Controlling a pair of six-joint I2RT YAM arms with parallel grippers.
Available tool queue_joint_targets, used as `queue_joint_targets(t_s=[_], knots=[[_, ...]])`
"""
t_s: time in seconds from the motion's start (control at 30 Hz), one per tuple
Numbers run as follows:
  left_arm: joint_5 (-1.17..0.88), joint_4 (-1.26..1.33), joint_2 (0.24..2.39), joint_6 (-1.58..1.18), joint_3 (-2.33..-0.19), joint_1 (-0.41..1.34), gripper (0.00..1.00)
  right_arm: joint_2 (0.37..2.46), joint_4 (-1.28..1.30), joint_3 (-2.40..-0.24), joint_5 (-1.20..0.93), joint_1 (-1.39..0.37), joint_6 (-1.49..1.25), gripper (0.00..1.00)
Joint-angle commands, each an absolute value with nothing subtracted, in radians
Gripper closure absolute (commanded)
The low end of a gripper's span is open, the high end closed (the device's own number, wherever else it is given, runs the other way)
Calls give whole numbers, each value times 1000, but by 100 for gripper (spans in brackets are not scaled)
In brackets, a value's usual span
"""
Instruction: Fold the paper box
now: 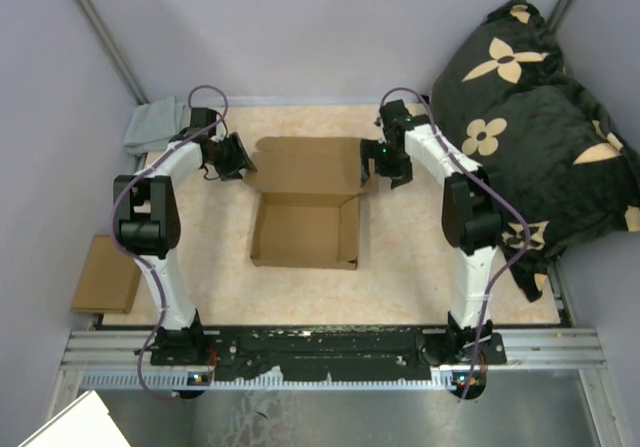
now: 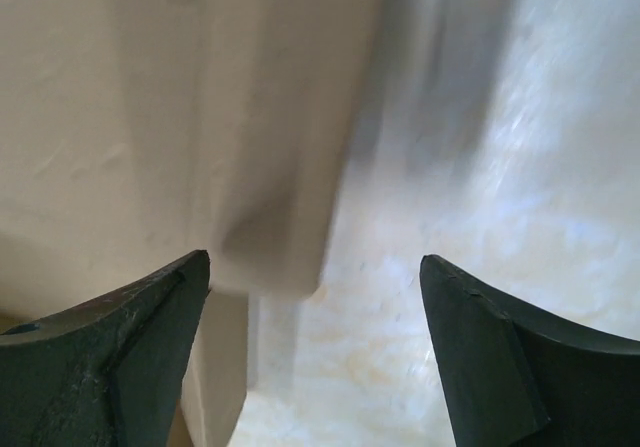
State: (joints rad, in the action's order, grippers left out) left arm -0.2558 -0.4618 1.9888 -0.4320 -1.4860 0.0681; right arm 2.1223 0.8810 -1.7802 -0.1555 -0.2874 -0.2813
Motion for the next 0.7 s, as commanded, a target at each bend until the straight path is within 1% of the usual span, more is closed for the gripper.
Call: queue_joint_targets(t_s=[0.0,0.13,0.2,0.23,0.27,0.33,0.37,0.4,0.53,0.67], knots=[[-293,-439,2027,-417,-1525,63,43,1897,805,-1636,-118,-338,-292,14],[-317,-459,2053,-412,-1553,60,44,1812,763,-1527,-130,-340,-339,14],[-334,-451,2053,-410,-1552,60,49,1778,763,-1499,-129,-342,-352,13],[-348,-446,2052,-411,-1550,60,54,1764,770,-1489,-130,-344,-357,13],[-364,-436,2050,-412,-1546,60,62,1750,776,-1482,-134,-348,-361,13],[-396,-414,2042,-417,-1537,58,82,1727,793,-1475,-164,-360,-363,12],[-404,-412,2036,-423,-1532,59,94,1722,805,-1475,-183,-370,-363,12],[-406,-408,2027,-429,-1526,58,99,1722,819,-1476,-199,-381,-361,12],[-409,-364,1962,-450,-1459,58,100,1751,870,-1472,-158,-454,-367,14],[-434,-308,1877,-481,-1362,58,100,1802,908,-1468,-96,-519,-384,19]])
